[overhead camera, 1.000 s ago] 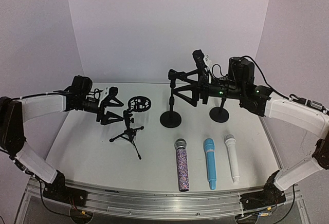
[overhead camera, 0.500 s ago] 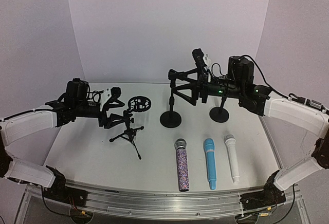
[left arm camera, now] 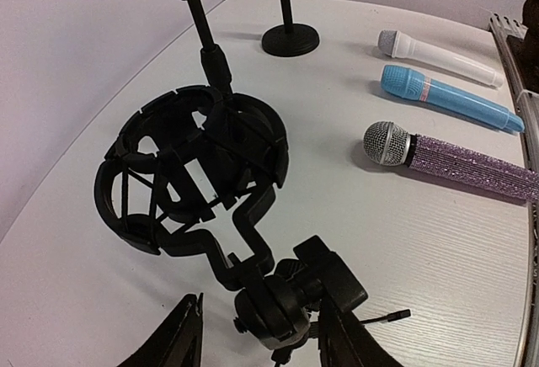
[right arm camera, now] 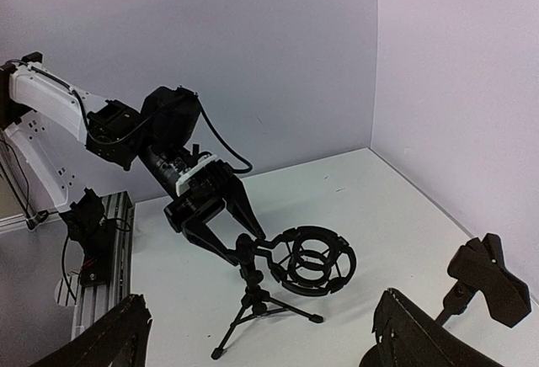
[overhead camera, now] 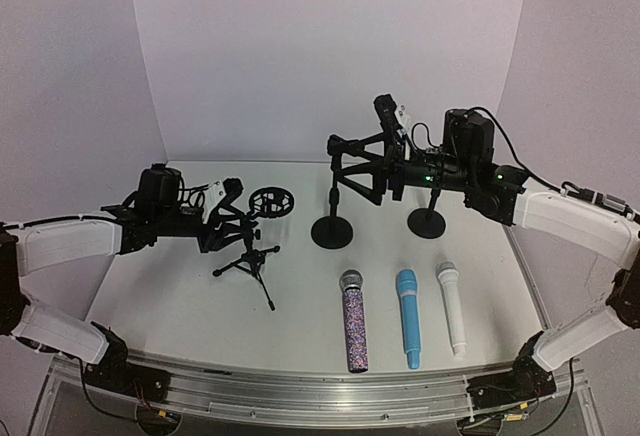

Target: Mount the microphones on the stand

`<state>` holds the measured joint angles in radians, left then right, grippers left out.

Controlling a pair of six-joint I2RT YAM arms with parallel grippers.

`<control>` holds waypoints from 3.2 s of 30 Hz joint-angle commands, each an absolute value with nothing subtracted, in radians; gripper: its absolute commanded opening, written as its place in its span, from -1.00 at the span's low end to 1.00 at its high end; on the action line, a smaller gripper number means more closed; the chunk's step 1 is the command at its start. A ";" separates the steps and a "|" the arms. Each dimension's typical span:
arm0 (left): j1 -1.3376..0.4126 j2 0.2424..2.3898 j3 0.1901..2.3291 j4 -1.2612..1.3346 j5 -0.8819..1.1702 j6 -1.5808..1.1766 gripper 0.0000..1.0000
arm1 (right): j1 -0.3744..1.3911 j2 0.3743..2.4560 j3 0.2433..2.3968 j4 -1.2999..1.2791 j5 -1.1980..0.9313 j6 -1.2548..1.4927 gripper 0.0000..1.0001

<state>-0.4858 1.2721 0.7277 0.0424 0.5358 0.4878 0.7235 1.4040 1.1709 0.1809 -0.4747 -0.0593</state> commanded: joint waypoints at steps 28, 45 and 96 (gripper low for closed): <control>-0.496 1.313 0.789 0.168 0.515 0.304 -1.00 | 0.730 1.403 1.196 0.218 -0.482 -0.037 0.81; -0.492 1.201 0.971 0.033 0.607 0.324 -1.00 | 0.844 1.600 1.218 0.236 -0.492 -0.030 0.79; -0.424 1.206 1.046 -0.191 0.801 0.360 -1.00 | 0.974 2.097 1.289 0.689 -0.267 -0.106 -0.15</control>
<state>-0.4348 1.2278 1.0393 -0.2428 0.7878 0.3649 0.9676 2.0647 1.2416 0.6433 -0.2896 -0.1022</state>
